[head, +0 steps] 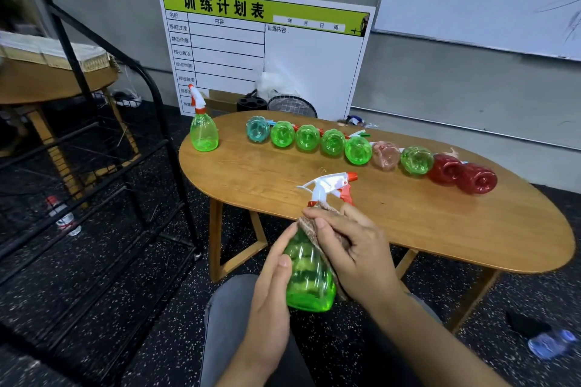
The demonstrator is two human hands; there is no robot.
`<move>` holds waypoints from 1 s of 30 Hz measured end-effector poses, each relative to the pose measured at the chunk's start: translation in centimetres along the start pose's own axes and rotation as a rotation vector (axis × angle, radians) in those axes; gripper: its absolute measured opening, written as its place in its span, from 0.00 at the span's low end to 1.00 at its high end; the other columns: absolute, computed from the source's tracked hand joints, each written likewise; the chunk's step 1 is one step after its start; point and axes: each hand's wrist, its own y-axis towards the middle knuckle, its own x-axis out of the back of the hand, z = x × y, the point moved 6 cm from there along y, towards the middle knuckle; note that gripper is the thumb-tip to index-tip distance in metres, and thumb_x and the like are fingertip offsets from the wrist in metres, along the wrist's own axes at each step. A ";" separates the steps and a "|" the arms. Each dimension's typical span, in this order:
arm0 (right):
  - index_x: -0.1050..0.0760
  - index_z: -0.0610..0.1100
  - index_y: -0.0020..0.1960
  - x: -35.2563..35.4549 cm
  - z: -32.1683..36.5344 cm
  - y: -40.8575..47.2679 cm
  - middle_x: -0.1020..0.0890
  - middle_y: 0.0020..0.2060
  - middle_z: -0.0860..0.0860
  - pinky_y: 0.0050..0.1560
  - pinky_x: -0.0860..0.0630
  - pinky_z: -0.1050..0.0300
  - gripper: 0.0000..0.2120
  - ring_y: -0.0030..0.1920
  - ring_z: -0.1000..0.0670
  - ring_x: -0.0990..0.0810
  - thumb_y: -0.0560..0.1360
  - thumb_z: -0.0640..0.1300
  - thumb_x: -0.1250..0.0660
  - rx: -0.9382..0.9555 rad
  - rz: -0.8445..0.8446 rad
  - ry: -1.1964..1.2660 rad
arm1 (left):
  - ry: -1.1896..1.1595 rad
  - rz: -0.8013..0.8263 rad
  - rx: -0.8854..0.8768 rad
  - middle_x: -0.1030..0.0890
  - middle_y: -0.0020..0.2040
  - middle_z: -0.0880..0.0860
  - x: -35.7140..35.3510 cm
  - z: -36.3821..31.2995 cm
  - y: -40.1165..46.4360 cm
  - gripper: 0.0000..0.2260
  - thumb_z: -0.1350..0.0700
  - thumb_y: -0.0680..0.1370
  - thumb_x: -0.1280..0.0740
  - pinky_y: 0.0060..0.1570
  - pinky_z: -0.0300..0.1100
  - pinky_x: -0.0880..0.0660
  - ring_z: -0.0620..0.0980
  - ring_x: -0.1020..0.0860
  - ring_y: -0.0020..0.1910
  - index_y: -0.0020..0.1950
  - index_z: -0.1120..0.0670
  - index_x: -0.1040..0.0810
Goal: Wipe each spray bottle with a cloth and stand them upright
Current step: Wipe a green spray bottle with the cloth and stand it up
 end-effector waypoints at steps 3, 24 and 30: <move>0.17 0.56 0.64 -0.2 0.9 -1.2 0.26 0.40 0.54 0.32 0.27 0.59 0.14 0.34 0.54 0.25 0.84 0.54 0.37 0.064 0.010 -0.033 | 0.001 -0.033 0.000 0.20 0.72 0.47 0.3 0.2 0.2 0.19 0.48 0.84 0.41 0.69 0.51 0.24 0.50 0.22 0.71 0.74 0.40 0.23; 0.16 0.56 0.63 -0.1 -0.3 0.2 0.27 0.35 0.55 0.31 0.32 0.61 0.13 0.31 0.53 0.28 0.82 0.54 0.35 -0.009 0.010 0.035 | 0.096 0.001 -0.047 0.21 0.73 0.43 0.1 -0.7 -0.1 0.32 0.32 0.75 0.28 0.69 0.45 0.24 0.47 0.23 0.73 0.76 0.40 0.27; 0.16 0.51 0.61 2.0 -0.9 -2.3 0.25 0.38 0.59 0.38 0.33 0.67 0.13 0.35 0.57 0.28 0.81 0.47 0.34 -0.049 -0.141 0.180 | 0.012 -0.035 -0.089 0.19 0.70 0.50 0.1 -1.1 -0.3 0.34 0.49 0.72 0.22 0.65 0.47 0.21 0.53 0.20 0.69 0.77 0.41 0.29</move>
